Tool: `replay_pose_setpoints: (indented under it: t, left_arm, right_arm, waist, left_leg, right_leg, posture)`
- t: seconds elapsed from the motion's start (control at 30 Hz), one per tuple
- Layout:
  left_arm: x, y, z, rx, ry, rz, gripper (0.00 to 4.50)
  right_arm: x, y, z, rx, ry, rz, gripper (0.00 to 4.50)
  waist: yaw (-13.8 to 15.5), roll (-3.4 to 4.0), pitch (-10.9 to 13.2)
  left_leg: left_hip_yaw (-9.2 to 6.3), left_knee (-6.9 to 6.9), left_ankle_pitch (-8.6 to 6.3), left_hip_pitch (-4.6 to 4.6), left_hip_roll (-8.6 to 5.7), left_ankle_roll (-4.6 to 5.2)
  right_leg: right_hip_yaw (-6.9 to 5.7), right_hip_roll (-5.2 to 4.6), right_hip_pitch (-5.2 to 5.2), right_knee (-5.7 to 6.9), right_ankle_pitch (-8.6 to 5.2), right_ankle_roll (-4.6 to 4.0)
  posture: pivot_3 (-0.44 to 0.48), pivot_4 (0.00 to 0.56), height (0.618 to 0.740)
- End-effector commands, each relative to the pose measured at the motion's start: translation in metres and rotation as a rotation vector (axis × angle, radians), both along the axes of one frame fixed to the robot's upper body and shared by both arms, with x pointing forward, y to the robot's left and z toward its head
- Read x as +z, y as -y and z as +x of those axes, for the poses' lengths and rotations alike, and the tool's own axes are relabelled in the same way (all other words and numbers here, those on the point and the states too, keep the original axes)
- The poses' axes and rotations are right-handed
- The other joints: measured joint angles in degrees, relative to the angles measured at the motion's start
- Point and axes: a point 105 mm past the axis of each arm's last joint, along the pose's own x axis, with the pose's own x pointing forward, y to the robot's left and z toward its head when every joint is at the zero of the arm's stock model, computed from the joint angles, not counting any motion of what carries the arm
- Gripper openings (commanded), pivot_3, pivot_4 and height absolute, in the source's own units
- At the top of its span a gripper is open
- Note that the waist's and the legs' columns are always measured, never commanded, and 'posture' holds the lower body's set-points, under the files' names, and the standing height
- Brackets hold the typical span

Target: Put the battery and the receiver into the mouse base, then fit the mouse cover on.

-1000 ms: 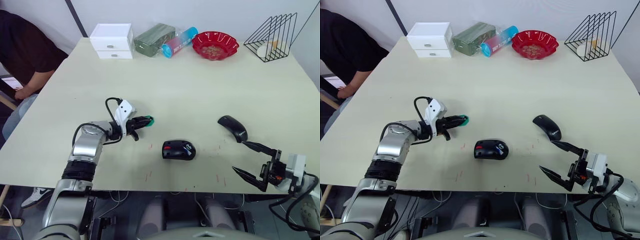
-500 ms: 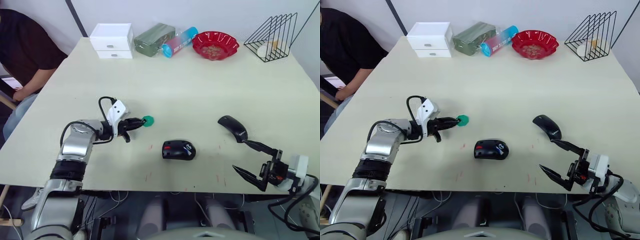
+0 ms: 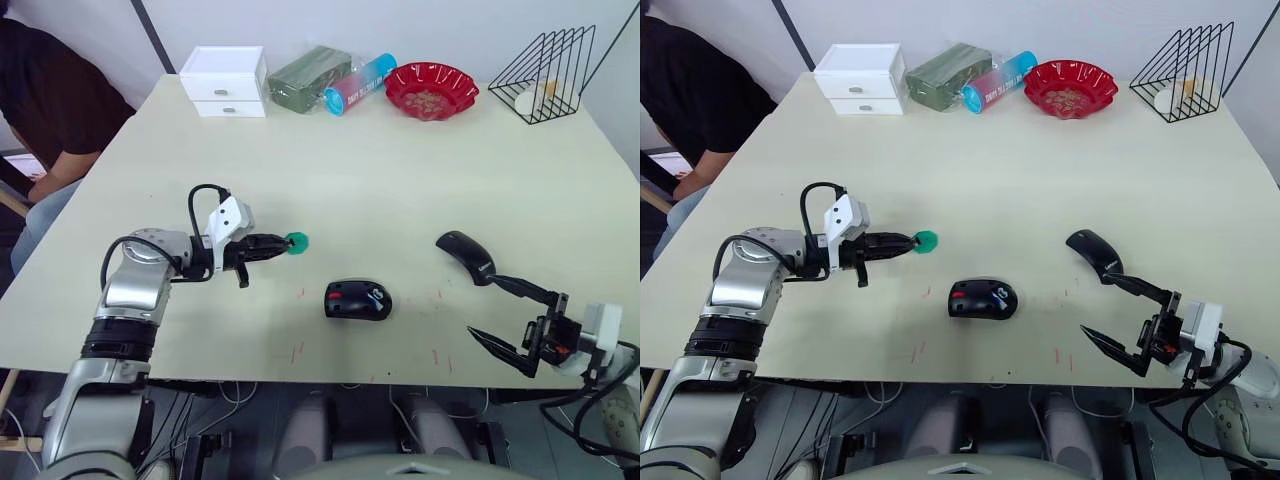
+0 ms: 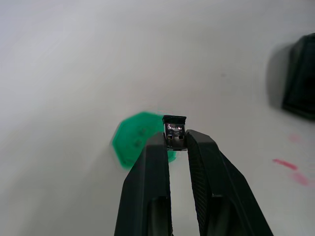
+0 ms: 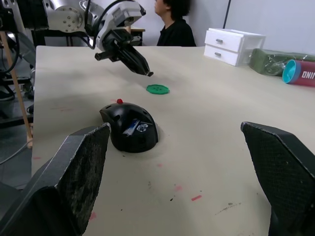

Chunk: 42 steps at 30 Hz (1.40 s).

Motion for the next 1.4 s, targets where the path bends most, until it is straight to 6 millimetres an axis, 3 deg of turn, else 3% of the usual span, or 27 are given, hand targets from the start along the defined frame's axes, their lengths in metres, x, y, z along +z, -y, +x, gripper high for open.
replay_pose_setpoints:
  t: [0.03,0.17,0.3,0.57,0.83,0.97,1.27,1.33,1.4]
  left_arm:
    - [0.02,0.011,-0.008,-0.113,0.063,0.008,0.05]
    - [0.025,0.02,-0.014,-0.187,0.062,0.009,0.05]
    - [0.032,0.041,-0.023,-0.324,0.082,0.017,0.05]
    - [0.04,0.067,-0.025,-0.444,0.118,0.042,0.05]
    - [0.046,0.089,-0.027,-0.543,0.138,0.088,0.05]
    - [0.047,0.098,-0.029,-0.58,0.141,0.101,0.05]
    - [0.046,0.109,-0.032,-0.638,0.138,0.106,0.05]
    - [0.044,0.111,-0.033,-0.646,0.136,0.105,0.05]
    - [0.044,0.112,-0.033,-0.65,0.136,0.103,0.05]
  right_arm:
    - [0.014,-0.002,-0.002,0.031,0.04,0.001,4.5]
    - [0.016,-0.005,-0.002,0.058,0.029,0.002,4.5]
    - [0.023,-0.014,0.0,0.116,0.001,-0.003,4.5]
    - [0.037,-0.032,0.006,0.177,-0.037,0.006,4.5]
    - [0.05,-0.05,0.018,0.202,-0.202,0.014,4.5]
    - [0.053,-0.059,0.036,0.125,-0.301,0.007,4.5]
    - [0.062,-0.083,0.03,0.19,-0.559,0.031,4.5]
    - [0.051,-0.082,0.038,0.132,-0.705,-0.047,4.5]
    - [0.053,-0.086,0.037,0.144,-0.737,-0.068,4.5]
  waist:
    - [0.0,0.0,0.0]
    - [0.0,0.0,0.0]
    - [0.0,-0.01,0.0]
    - [0.0,-0.02,0.0]
    - [0.0,-0.06,0.0]
    - [-0.1,-0.07,0.1]
    - [0.0,-0.12,0.1]
    - [-0.1,-0.13,0.1]
    - [-0.2,-0.14,0.1]
  left_leg:
    - [0.0,0.0,0.0,-0.01,0.0,0.0]
    - [0.0,0.0,0.0,0.0,0.0,0.0]
    - [0.0,0.0,0.0,-0.01,0.0,0.0]
    - [-0.01,0.01,0.0,-0.03,-0.01,0.0]
    - [-0.05,0.03,0.0,-0.07,-0.01,0.0]
    - [-0.05,0.03,0.0,-0.07,-0.01,0.0]
    - [-0.1,0.08,0.0,-0.17,-0.01,0.01]
    - [-0.11,0.08,0.0,-0.17,-0.01,0.01]
    - [-0.08,0.09,0.0,-0.17,0.0,0.01]
  right_leg:
    - [0.0,0.0,-0.01,0.0,0.0,0.0]
    - [0.0,0.01,-0.01,0.0,0.0,0.0]
    - [0.0,0.01,-0.01,0.0,0.0,0.0]
    - [0.0,0.02,-0.01,-0.01,0.0,0.0]
    - [-0.02,0.02,-0.02,-0.02,0.0,0.0]
    - [-0.01,0.03,-0.03,0.0,0.0,0.0]
    - [-0.05,0.02,-0.06,-0.02,0.0,0.0]
    - [-0.06,0.02,-0.06,-0.03,0.0,0.0]
    - [-0.03,0.02,-0.06,-0.01,0.0,0.0]
  posture:
    - [0.0,0.15,0.74]
    - [0.0,0.15,0.74]
    - [0.0,0.15,0.74]
    - [0.0,0.15,0.74]
    - [0.0,0.15,0.74]
    - [0.0,0.15,0.74]
    - [0.0,0.15,0.74]
    - [0.0,0.15,0.74]
    - [0.0,0.15,0.74]
